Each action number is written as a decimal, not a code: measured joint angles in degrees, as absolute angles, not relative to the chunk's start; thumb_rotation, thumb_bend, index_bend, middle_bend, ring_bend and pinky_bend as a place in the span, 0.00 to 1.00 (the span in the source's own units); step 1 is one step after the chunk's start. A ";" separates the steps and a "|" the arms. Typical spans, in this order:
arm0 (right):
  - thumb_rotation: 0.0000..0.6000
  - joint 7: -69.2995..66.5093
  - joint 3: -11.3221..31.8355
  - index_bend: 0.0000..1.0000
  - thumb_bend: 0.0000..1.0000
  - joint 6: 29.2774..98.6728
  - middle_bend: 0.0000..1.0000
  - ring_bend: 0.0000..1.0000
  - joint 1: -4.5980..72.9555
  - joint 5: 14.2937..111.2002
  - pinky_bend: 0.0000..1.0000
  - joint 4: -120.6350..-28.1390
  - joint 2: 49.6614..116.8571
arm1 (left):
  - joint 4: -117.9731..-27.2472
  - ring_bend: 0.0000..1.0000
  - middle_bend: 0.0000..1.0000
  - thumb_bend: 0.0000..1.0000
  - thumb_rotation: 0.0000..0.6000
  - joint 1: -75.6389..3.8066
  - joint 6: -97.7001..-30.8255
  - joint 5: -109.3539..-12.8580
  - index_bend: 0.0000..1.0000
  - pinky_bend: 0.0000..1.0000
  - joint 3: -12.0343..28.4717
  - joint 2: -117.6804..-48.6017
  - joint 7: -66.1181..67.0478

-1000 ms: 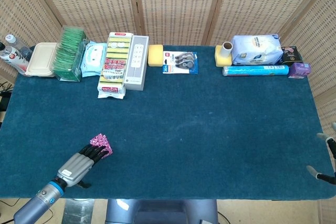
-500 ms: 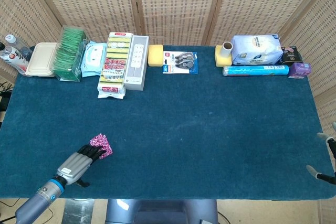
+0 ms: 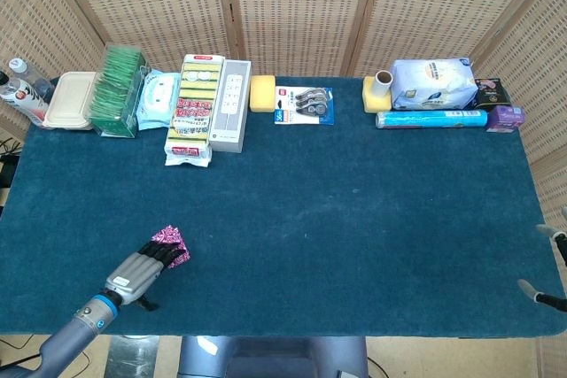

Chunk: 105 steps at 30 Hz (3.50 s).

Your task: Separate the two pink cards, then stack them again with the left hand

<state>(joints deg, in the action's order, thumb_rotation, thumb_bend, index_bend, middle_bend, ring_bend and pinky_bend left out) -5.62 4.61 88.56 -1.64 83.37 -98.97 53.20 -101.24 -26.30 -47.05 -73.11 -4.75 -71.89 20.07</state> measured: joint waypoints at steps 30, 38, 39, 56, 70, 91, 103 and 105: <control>1.00 -7.16 4.73 0.21 0.00 88.45 0.02 0.00 -1.67 83.11 0.00 -98.70 52.79 | -106.75 0.00 0.00 0.11 1.00 -32.16 -47.24 -66.29 0.00 0.00 -4.93 -74.86 27.09; 1.00 -7.12 4.72 0.21 0.00 88.59 0.02 0.00 -1.72 83.20 0.00 -98.73 52.83 | -108.57 0.00 0.00 0.11 1.00 -32.13 -48.92 -69.27 0.00 0.00 -5.63 -72.90 25.93; 1.00 -7.15 4.71 0.20 0.00 88.56 0.02 0.00 -1.71 83.20 0.00 -98.74 52.81 | -108.78 0.00 0.00 0.11 1.00 -32.04 -49.11 -69.05 0.00 0.00 -5.88 -72.42 25.95; 1.00 -7.25 4.60 0.20 0.00 88.48 0.02 0.00 -1.76 83.21 0.00 -99.04 52.66 | -105.57 0.00 0.00 0.11 1.00 -33.39 -46.22 -64.82 0.00 0.00 -7.26 -73.23 25.19; 1.00 -7.92 4.62 0.20 0.00 88.44 0.02 0.00 -1.81 83.14 0.00 -98.87 52.45 | -106.89 0.00 0.00 0.11 1.00 -36.74 -46.19 -59.77 0.00 0.00 -6.62 -76.49 30.09; 1.00 -8.56 4.73 0.20 0.00 88.38 0.02 0.00 -1.85 82.90 0.00 -98.84 52.20 | -112.64 0.00 0.00 0.11 1.00 -45.83 -50.24 -46.39 0.00 0.00 -5.34 -81.85 42.20; 1.00 -8.42 4.69 0.20 0.00 88.35 0.02 0.00 -1.85 82.95 0.00 -98.90 52.24 | -116.34 0.00 0.00 0.11 1.00 -47.32 -54.78 -47.25 0.00 0.00 -6.07 -79.52 43.10; 1.00 -8.43 4.70 0.20 0.00 88.50 0.02 0.00 -1.91 82.97 0.00 -98.95 52.22 | -116.87 0.00 0.00 0.11 1.00 -46.65 -55.44 -48.76 0.00 0.00 -6.72 -77.29 41.91</control>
<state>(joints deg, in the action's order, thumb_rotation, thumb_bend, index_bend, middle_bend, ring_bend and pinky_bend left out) -8.43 4.70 88.50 -1.91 82.97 -98.95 52.22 -116.87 -46.65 -55.44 -48.76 -6.72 -77.29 41.91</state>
